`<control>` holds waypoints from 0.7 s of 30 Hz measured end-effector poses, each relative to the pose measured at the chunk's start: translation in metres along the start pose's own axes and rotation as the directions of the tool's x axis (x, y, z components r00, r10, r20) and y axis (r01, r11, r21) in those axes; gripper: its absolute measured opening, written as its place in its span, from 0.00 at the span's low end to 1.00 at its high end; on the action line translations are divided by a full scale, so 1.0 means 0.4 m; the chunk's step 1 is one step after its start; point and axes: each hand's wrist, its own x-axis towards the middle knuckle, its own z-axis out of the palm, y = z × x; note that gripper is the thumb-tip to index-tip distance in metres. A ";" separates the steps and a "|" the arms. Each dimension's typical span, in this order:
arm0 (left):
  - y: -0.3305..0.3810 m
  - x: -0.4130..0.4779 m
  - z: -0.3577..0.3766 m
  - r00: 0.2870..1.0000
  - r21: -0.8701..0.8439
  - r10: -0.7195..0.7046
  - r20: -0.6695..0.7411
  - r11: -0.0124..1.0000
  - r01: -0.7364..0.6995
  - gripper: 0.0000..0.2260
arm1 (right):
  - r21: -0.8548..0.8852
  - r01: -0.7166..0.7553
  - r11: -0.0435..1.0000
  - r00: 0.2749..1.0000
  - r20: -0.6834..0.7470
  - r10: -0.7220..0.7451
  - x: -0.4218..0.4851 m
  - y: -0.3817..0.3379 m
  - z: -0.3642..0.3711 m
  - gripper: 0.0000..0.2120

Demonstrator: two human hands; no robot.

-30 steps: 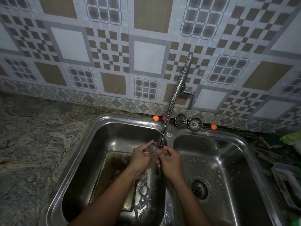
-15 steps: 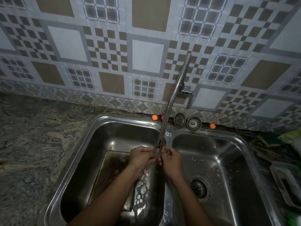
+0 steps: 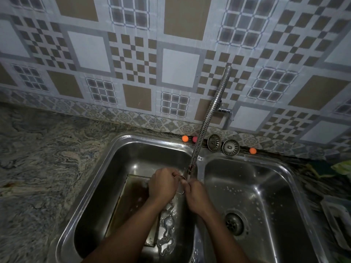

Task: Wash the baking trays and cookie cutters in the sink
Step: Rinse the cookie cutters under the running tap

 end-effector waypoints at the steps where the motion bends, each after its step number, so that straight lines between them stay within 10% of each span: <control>1: -0.002 0.005 -0.001 1.000 -0.013 -0.014 -0.001 1.000 0.014 0.04 | 0.067 0.018 0.998 0.998 -0.065 -0.014 -0.002 -0.001 0.001 0.16; 7: -0.013 0.024 0.026 0.998 -0.297 0.016 0.060 0.955 0.003 0.03 | 0.649 -0.059 0.759 0.928 -0.245 0.282 -0.011 -0.011 0.006 0.07; 12: 0.060 0.003 0.055 0.970 -0.711 -0.065 0.234 0.670 0.216 0.10 | 0.804 0.086 0.589 0.845 -0.372 0.384 -0.024 -0.030 -0.022 0.05; 17: 0.118 -0.005 0.095 0.960 -0.690 -0.091 0.264 0.677 0.254 0.03 | 0.872 0.127 0.473 0.808 -0.368 0.461 -0.052 0.006 -0.046 0.06; 21: 0.054 0.008 0.092 0.974 -0.576 -0.201 0.103 0.786 0.223 0.06 | 0.883 -0.043 0.467 0.914 -0.154 0.375 -0.030 0.010 -0.010 0.07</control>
